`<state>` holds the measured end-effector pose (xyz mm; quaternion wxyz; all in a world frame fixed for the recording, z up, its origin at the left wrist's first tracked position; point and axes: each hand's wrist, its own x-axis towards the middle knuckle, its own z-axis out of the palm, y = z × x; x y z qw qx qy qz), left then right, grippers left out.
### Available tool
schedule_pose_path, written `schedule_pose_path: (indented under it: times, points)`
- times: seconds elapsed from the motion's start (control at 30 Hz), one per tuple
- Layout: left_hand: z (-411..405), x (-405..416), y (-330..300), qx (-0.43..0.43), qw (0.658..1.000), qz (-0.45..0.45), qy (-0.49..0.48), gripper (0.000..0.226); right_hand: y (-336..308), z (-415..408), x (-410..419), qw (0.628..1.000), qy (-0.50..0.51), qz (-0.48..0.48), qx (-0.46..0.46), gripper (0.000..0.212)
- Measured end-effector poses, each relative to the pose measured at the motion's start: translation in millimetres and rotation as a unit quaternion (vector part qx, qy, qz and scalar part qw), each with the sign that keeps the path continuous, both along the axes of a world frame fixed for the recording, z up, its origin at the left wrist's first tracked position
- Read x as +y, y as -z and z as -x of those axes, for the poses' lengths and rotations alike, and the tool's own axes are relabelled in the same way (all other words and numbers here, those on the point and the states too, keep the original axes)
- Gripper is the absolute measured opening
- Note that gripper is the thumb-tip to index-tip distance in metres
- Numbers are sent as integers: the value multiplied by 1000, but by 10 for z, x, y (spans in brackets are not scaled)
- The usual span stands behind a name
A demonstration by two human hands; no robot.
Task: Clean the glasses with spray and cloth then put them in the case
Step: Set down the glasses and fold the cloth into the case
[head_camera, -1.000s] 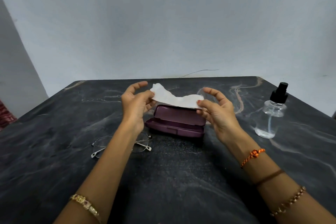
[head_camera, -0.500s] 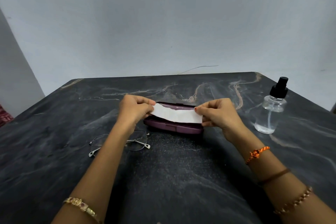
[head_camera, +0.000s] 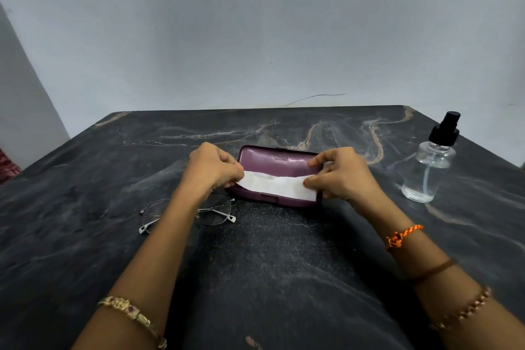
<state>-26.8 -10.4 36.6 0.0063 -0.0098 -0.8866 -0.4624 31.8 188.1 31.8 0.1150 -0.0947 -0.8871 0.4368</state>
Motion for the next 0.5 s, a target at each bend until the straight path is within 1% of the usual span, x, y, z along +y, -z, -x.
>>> schedule_pose_path:
  times: [0.1,0.2,0.33,0.43,0.5]
  points:
    - [-25,-1,-19,1,1000,31,6,14,12,9,5,1000,3,-20,2,24]
    - [-61,20,-46,2,998,59,17,15,23,20,-2,999,4,-41,-8,30]
    - [-101,39,-79,8,994,103,33,19,35,9,-18,993,-4,-114,-21,39]
    - [-110,43,-89,3,992,115,42,18,46,-7,-34,990,-9,-137,-25,44]
    - [-111,45,-94,1,992,115,46,16,42,-20,-46,989,-9,-149,-21,42]
